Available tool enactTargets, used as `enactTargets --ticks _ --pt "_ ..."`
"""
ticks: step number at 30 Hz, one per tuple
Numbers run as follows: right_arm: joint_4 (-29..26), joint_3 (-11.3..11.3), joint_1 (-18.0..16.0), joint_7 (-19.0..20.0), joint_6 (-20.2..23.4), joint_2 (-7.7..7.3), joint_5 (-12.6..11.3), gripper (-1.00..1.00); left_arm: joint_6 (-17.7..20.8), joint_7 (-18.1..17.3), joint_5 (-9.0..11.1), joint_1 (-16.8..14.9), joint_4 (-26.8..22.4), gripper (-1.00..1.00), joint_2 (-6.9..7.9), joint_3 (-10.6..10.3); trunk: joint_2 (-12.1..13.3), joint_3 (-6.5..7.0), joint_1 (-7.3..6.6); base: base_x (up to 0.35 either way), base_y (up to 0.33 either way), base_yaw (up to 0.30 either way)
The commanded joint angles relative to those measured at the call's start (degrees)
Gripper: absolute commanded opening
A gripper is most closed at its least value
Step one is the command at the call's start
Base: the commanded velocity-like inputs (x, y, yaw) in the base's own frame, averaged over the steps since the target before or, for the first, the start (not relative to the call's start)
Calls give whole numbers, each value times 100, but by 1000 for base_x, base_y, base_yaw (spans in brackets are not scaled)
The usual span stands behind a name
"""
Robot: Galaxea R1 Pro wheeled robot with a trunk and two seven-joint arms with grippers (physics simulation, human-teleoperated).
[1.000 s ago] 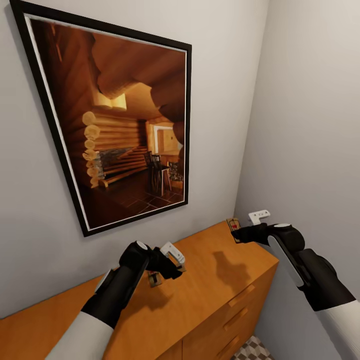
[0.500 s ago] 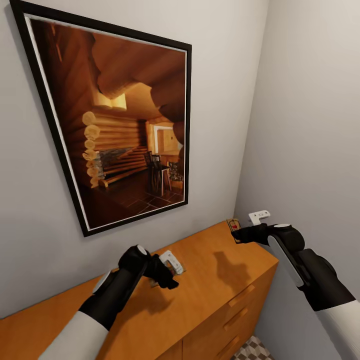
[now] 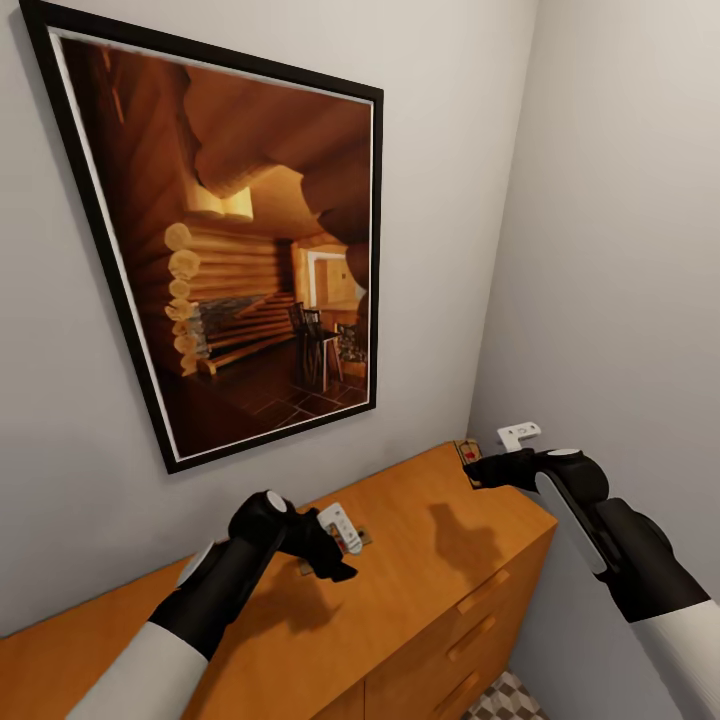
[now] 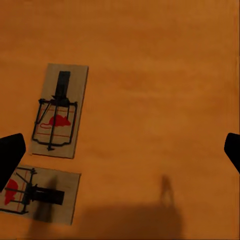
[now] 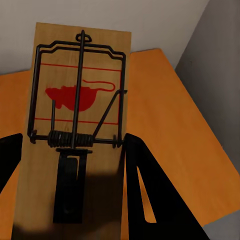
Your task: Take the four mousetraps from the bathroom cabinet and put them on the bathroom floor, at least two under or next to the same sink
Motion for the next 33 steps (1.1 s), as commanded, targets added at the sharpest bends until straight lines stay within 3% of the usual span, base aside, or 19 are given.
enactTargets --ticks 1,25,33 --pt "-3 8 -3 13 20 -5 -3 -100 28 -55 -44 -2 -11 100 -10 2 -5 -3 3 0 0 0" --pt "-8 -5 -3 63 2 -5 37 -100 -42 -76 -42 -2 -36 100 -46 52 -5 -3 3 0 0 0" --pt "-13 -16 -3 57 -178 -5 48 -100 -64 -100 -23 -2 -10 100 -33 58 -5 -3 3 0 0 0"
